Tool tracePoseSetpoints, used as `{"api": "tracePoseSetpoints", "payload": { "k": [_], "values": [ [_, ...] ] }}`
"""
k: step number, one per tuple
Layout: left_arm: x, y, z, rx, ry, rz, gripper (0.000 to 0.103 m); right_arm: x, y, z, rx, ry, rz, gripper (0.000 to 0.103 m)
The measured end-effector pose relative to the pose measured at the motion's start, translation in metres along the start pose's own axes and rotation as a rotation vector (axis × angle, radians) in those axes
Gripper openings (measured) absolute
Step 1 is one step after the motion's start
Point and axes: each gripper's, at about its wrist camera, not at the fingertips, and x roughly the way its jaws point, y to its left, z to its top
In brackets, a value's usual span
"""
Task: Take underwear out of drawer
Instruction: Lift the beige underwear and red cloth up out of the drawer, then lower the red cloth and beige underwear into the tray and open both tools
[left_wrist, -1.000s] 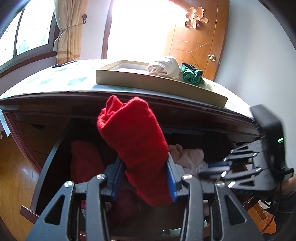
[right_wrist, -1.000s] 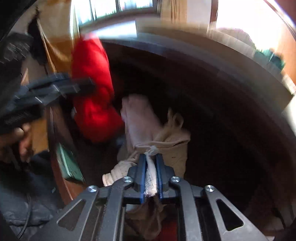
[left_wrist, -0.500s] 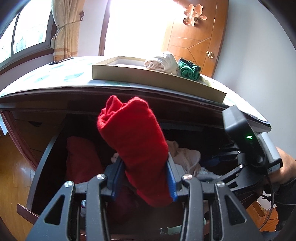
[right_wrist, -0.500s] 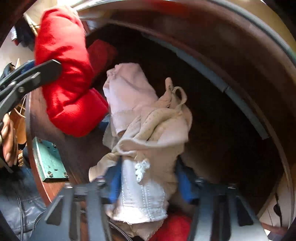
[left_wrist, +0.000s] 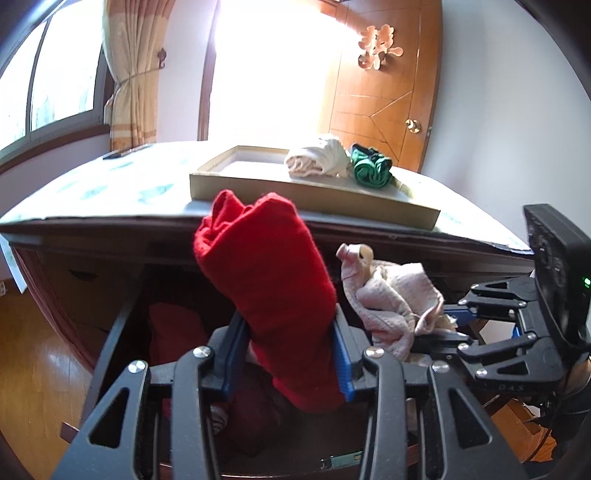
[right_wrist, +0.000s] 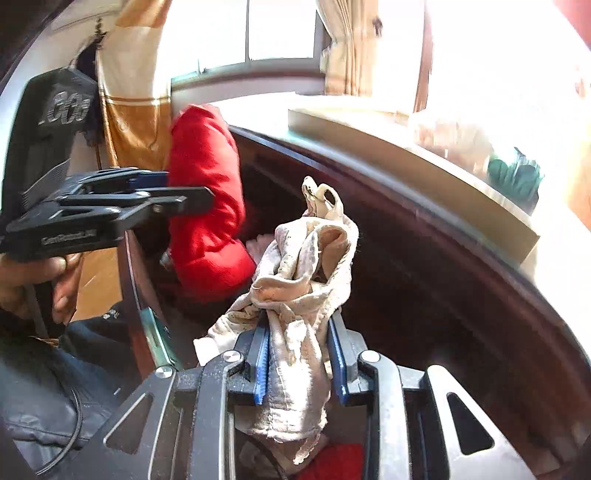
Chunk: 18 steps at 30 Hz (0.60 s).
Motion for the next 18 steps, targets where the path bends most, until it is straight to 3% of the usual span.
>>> {"api": "tracePoseSetpoints", "payload": {
  "k": [10, 18],
  "values": [
    [-0.016, -0.005, 0.017, 0.045, -0.059, 0.021, 0.04, -0.033, 0.015, 0.017, -0.023, -0.197, -0.025, 0.03],
    [-0.024, -0.007, 0.037, 0.069, -0.09, 0.004, 0.04, -0.043, 0.007, 0.039, 0.006, -0.261, -0.009, 0.03]
  ]
}}
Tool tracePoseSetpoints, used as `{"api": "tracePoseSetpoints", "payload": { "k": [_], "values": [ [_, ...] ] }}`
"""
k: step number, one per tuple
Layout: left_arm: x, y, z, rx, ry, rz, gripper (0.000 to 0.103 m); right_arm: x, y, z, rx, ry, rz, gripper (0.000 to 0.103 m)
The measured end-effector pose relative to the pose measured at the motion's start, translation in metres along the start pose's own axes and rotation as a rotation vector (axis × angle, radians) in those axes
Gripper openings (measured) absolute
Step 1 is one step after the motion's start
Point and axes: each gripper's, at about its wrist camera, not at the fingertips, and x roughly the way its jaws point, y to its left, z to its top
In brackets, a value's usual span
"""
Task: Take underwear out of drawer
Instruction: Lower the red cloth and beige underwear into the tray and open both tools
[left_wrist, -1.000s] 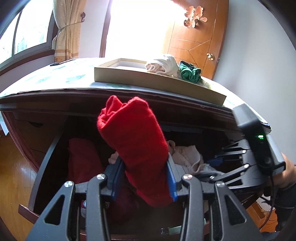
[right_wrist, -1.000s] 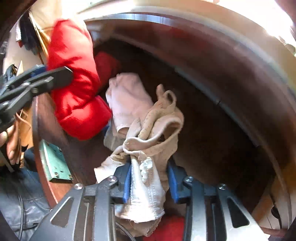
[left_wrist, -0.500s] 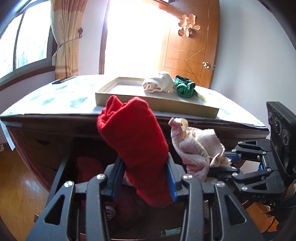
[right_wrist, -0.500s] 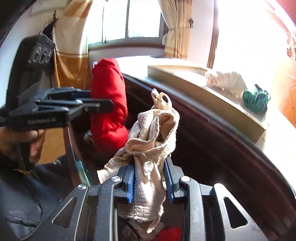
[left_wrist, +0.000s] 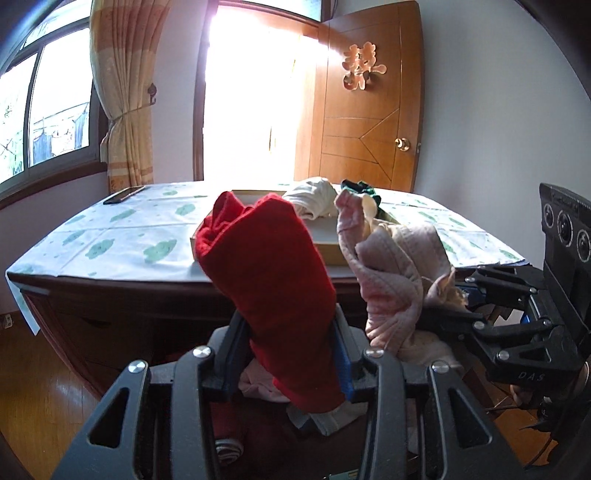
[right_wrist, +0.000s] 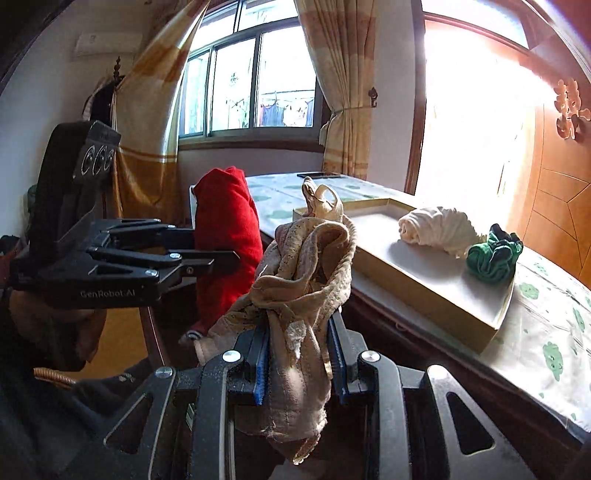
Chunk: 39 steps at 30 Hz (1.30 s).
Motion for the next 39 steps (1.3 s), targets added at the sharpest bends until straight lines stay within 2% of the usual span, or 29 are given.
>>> {"api": "tracePoseSetpoints", "payload": {
  "k": [12, 19, 28, 34, 39],
  "values": [
    [0.002, 0.012, 0.044, 0.06, -0.024, 0.0, 0.04, 0.001, -0.024, 0.036, 0.069, -0.053, 0.009, 0.03],
    [0.027, 0.021, 0.077, 0.075, 0.007, -0.008, 0.04, 0.011, -0.052, 0.063, 0.134, -0.055, 0.006, 0.03],
    [0.076, 0.039, 0.121, 0.088, 0.075, -0.002, 0.04, 0.045, -0.093, 0.099, 0.232, -0.031, -0.003, 0.03],
    [0.121, 0.054, 0.147, 0.099, 0.157, -0.004, 0.04, 0.076, -0.121, 0.126, 0.279, -0.001, -0.03, 0.03],
    [0.152, 0.057, 0.168, 0.163, 0.219, 0.011, 0.04, 0.109, -0.141, 0.14, 0.329, 0.035, -0.034, 0.03]
  ]
}}
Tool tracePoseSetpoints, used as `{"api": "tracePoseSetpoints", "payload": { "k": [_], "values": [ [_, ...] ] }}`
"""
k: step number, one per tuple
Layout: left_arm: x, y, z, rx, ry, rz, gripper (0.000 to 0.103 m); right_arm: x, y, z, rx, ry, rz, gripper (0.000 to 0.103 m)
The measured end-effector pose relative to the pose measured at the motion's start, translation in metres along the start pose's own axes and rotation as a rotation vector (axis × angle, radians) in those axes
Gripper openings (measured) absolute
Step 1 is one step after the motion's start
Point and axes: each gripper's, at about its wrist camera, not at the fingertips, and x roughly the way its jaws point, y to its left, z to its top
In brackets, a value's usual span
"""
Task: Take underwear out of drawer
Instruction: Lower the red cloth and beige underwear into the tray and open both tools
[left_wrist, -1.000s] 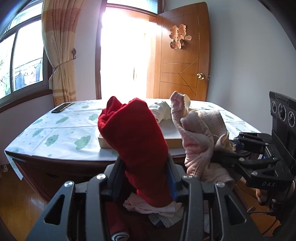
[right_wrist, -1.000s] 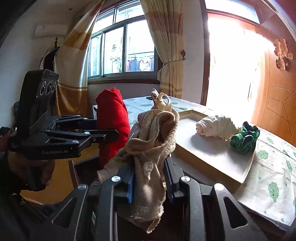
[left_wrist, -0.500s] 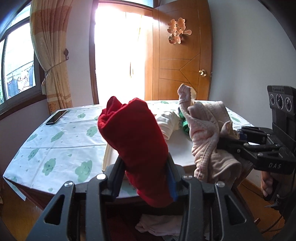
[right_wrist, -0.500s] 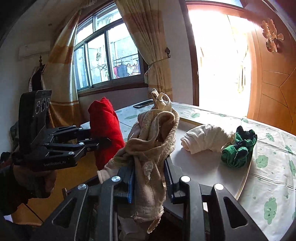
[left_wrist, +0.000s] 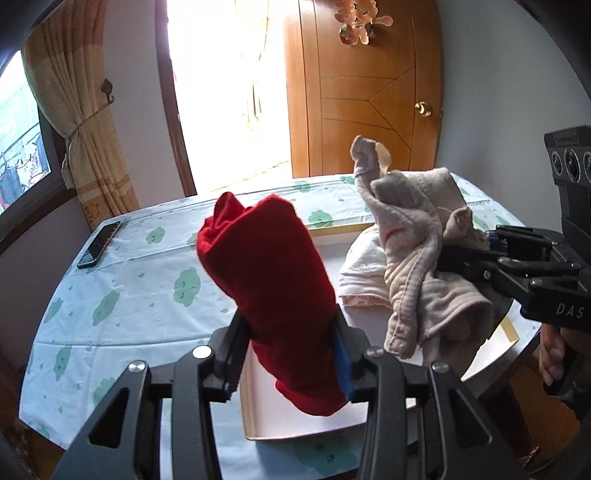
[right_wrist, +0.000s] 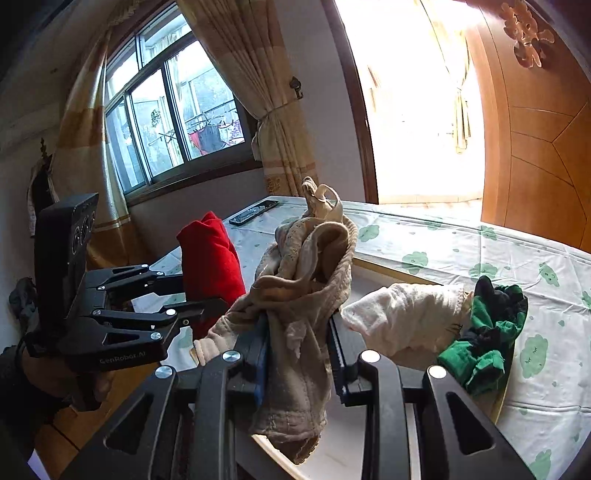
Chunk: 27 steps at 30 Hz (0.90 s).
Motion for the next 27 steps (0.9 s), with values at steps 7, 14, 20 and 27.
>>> {"api": "tracePoseSetpoints", "payload": {
  "k": [7, 14, 20, 27],
  "values": [
    [0.043, 0.013, 0.02, 0.021, 0.081, 0.018, 0.04, 0.04, -0.018, 0.024, 0.058, 0.02, -0.029, 0.03],
    [0.073, 0.018, 0.035, 0.008, 0.136, -0.002, 0.04, 0.081, -0.036, 0.044, 0.117, 0.07, -0.048, 0.03],
    [0.093, 0.02, 0.043, -0.005, 0.153, -0.026, 0.04, 0.11, -0.046, 0.036, 0.136, 0.143, -0.089, 0.03],
    [0.124, 0.018, 0.045, -0.02, 0.181, -0.053, 0.04, 0.122, -0.053, 0.027, 0.118, 0.212, -0.138, 0.032]
  ]
}}
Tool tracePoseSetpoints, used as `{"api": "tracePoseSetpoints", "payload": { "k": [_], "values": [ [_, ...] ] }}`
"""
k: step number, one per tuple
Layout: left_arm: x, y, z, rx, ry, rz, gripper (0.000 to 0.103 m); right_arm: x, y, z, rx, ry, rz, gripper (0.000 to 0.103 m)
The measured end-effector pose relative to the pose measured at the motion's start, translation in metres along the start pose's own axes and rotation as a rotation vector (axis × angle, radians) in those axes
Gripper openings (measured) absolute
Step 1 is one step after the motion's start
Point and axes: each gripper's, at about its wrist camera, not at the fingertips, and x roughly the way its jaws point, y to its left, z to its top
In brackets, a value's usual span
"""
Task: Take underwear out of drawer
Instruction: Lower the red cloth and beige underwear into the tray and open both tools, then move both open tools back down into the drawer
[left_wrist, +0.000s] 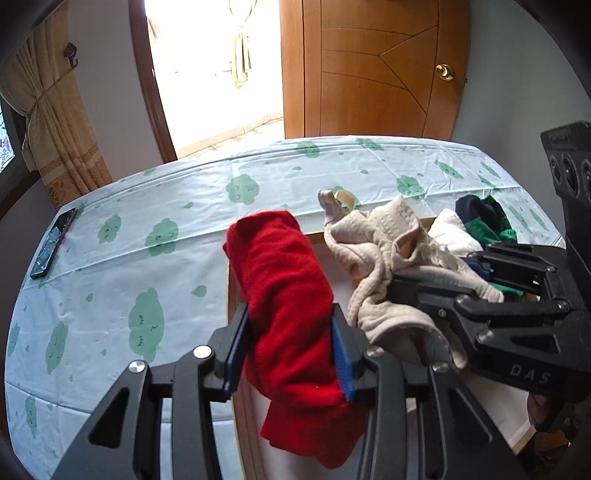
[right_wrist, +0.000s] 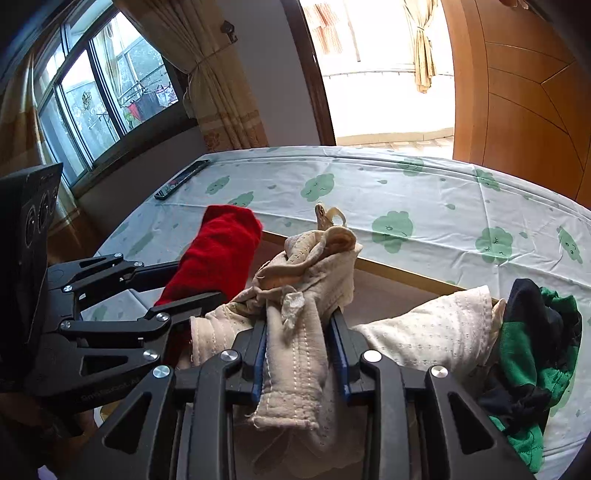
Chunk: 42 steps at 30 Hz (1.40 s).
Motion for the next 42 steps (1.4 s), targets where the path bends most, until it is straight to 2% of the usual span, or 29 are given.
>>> {"api": "tracePoseSetpoints", "payload": {
  "k": [2, 6, 9, 11, 13, 17, 21, 25, 31, 36, 42],
  "values": [
    [0.007, 0.004, 0.0, -0.016, -0.002, 0.007, 0.045, 0.001, 0.004, 0.001, -0.024, 0.008, -0.014, 0.035],
    [0.007, 0.012, -0.005, -0.068, -0.013, -0.013, 0.044, -0.004, 0.009, -0.001, -0.049, 0.006, -0.017, 0.049],
    [-0.004, 0.016, -0.011, -0.088, -0.033, -0.007, 0.048, -0.013, 0.011, -0.008, -0.054, -0.006, -0.017, 0.057],
    [-0.016, 0.017, -0.017, -0.114, -0.064, -0.024, 0.06, -0.023, 0.014, -0.015, -0.056, -0.018, -0.011, 0.062],
    [-0.028, 0.017, -0.024, -0.132, -0.1, -0.025, 0.067, -0.034, 0.02, -0.022, -0.072, -0.039, -0.016, 0.069],
    [-0.047, 0.011, -0.037, -0.149, -0.128, -0.025, 0.068, -0.057, 0.032, -0.031, -0.109, -0.069, -0.039, 0.07],
    [-0.076, 0.002, -0.06, -0.149, -0.172, -0.03, 0.068, -0.087, 0.042, -0.045, -0.131, -0.1, -0.009, 0.07],
    [-0.104, -0.008, -0.094, -0.153, -0.194, -0.023, 0.072, -0.12, 0.051, -0.074, -0.175, -0.118, 0.033, 0.076],
    [-0.133, -0.022, -0.144, -0.192, -0.213, -0.035, 0.074, -0.158, 0.063, -0.129, -0.247, -0.142, 0.09, 0.077],
    [-0.149, -0.043, -0.185, -0.19, -0.223, 0.0, 0.077, -0.171, 0.066, -0.167, -0.261, -0.15, 0.131, 0.078],
    [-0.154, -0.072, -0.222, -0.143, -0.218, 0.05, 0.077, -0.168, 0.067, -0.203, -0.259, -0.148, 0.164, 0.078]
  ]
}}
